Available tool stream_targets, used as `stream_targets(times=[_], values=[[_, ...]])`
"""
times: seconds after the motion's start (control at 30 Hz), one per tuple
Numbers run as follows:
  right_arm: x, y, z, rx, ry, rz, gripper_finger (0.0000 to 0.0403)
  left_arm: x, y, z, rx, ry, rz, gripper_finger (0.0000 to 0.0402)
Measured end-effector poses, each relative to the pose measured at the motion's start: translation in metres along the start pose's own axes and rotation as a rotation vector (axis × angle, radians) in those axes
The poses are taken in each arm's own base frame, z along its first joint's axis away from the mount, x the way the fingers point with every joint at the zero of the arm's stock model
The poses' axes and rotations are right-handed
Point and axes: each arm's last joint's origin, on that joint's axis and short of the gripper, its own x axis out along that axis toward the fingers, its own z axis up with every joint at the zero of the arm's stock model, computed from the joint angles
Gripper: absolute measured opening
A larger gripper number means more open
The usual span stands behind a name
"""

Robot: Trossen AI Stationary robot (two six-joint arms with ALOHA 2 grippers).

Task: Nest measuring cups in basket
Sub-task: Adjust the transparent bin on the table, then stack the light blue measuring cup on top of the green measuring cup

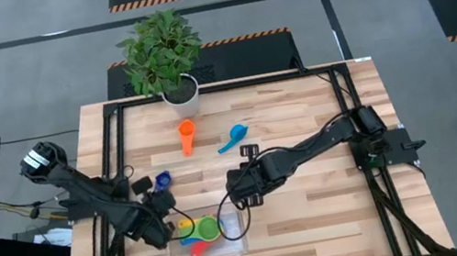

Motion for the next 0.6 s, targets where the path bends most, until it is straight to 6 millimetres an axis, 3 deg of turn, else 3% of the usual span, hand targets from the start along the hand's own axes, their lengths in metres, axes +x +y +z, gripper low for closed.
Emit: stream_targets(times=[0.27, 0.5, 0.6], values=[[0.006, -0.012, 0.014, 0.014, -0.103, 0.004, 0.0065, -0.001, 0.002, 0.01, -0.026, 0.006, -0.014, 0.0062], [0.012, -0.025, 0.025, -0.012, -0.178, 0.004, 0.0065, -0.037, 0.004, 0.013, 0.024, -0.089, -0.05, 0.0062], [0.016, -0.032, 0.029, 0.003, -0.198, 0.093, 0.0065, -0.049, 0.011, 0.009, 0.013, -0.16, -0.063, 0.0062]])
